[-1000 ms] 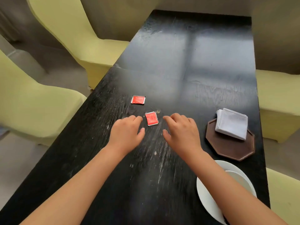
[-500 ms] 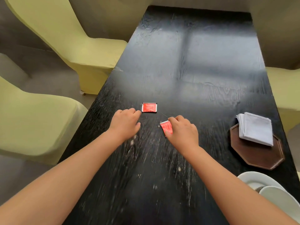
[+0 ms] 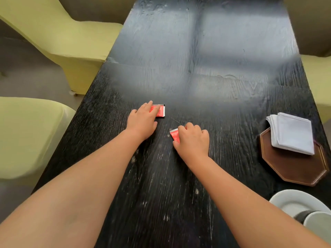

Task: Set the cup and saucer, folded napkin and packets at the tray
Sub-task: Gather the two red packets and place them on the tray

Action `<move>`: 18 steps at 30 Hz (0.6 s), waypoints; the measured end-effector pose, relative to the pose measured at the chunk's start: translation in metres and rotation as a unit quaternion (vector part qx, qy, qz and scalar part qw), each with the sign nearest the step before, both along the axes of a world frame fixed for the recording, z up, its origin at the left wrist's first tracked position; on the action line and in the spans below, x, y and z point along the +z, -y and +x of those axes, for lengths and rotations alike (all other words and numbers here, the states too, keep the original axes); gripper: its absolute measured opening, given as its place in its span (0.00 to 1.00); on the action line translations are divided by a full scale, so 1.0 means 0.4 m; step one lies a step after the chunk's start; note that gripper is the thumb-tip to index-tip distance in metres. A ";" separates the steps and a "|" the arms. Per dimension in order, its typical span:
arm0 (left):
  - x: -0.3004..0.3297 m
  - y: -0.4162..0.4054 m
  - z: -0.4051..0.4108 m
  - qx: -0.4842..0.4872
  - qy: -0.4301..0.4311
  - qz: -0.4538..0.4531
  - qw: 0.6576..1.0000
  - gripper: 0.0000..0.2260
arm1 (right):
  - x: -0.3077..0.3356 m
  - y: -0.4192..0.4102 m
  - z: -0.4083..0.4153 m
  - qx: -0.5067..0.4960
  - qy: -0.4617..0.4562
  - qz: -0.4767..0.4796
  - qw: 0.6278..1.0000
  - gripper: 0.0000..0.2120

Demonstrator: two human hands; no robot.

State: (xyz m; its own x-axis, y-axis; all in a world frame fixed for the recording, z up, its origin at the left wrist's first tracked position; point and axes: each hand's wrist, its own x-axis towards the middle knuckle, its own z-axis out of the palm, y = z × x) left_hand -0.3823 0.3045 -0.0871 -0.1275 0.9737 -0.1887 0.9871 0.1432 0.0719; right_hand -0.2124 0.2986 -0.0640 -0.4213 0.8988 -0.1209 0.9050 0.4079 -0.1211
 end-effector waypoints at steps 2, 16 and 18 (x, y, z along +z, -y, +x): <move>-0.008 -0.004 0.004 0.000 0.001 -0.001 1.000 0.23 | -0.006 0.001 0.002 0.008 -0.002 0.008 1.000 0.10; 0.009 0.138 0.055 -0.024 0.053 0.091 0.994 0.11 | -0.019 0.074 0.065 0.108 -0.006 0.018 0.994 0.16; 0.011 0.166 0.065 -0.035 0.064 0.104 0.992 0.10 | -0.013 0.090 0.079 0.114 -0.021 0.022 0.993 0.15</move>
State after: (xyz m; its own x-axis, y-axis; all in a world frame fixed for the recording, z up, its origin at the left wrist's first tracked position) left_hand -0.3563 0.2380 -0.0827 -0.0464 0.9989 0.0063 0.9751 0.0439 0.2174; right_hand -0.1807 0.2624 -0.0691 -0.6183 0.7835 -0.0620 0.7830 0.6072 -0.1350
